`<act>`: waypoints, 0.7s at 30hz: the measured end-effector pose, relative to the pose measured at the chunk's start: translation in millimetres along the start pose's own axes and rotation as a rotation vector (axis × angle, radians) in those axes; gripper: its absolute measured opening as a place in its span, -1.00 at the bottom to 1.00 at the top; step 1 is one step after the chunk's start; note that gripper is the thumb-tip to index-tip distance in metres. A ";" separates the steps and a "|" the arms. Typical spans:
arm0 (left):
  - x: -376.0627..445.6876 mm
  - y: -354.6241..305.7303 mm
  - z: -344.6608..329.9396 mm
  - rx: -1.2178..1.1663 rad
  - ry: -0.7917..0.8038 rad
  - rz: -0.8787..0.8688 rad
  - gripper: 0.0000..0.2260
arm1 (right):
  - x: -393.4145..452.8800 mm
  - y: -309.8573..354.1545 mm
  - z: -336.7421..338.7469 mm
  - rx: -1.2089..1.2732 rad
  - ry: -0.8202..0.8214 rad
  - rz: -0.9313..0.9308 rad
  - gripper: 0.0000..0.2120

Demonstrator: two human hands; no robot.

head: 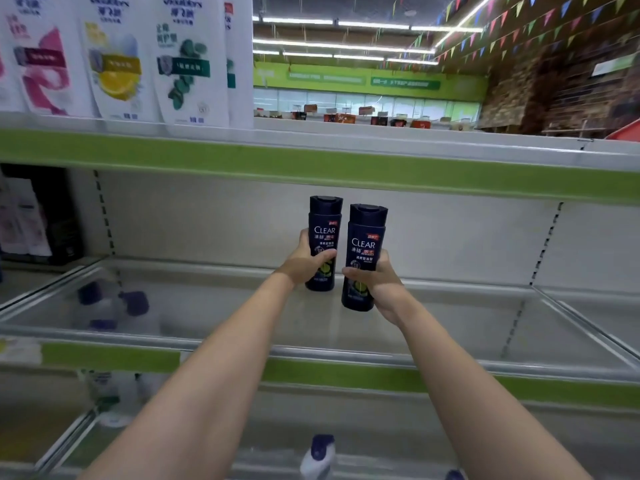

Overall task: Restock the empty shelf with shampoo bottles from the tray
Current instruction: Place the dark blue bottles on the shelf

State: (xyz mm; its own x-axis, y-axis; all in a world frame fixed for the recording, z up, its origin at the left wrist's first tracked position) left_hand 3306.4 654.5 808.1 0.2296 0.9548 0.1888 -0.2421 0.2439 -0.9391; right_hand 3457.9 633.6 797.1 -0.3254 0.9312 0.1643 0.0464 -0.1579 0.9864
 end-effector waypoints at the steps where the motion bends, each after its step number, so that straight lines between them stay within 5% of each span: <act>1: 3.4 -0.2 -1.0 0.017 0.012 -0.002 -0.44 | 0.5 -0.4 0.5 -0.002 0.016 -0.002 -0.42; 13: 9.6 2.7 -6.0 -0.003 0.114 0.022 -0.49 | 11.9 -5.0 -16.1 -0.086 0.067 -0.044 -0.28; 21: 4.0 10.9 -2.9 -0.008 0.181 0.124 -0.47 | 13.9 -6.5 -20.1 -0.077 0.048 -0.078 -0.54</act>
State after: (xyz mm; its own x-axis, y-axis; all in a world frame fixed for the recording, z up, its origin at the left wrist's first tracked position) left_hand 3307.4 660.4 797.8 0.3644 0.9311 0.0179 -0.2716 0.1246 -0.9543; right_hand 3434.1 641.0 792.8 -0.3702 0.9251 0.0848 -0.0527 -0.1121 0.9923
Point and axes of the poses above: each hand's wrist, its own x-axis towards the middle knuckle, its own z-axis out of the back of the hand, y = z × x, the point moved 1 cm from there along x, towards the middle knuckle, and after that the axes turned 11 degrees about y, right-handed, at the moved point
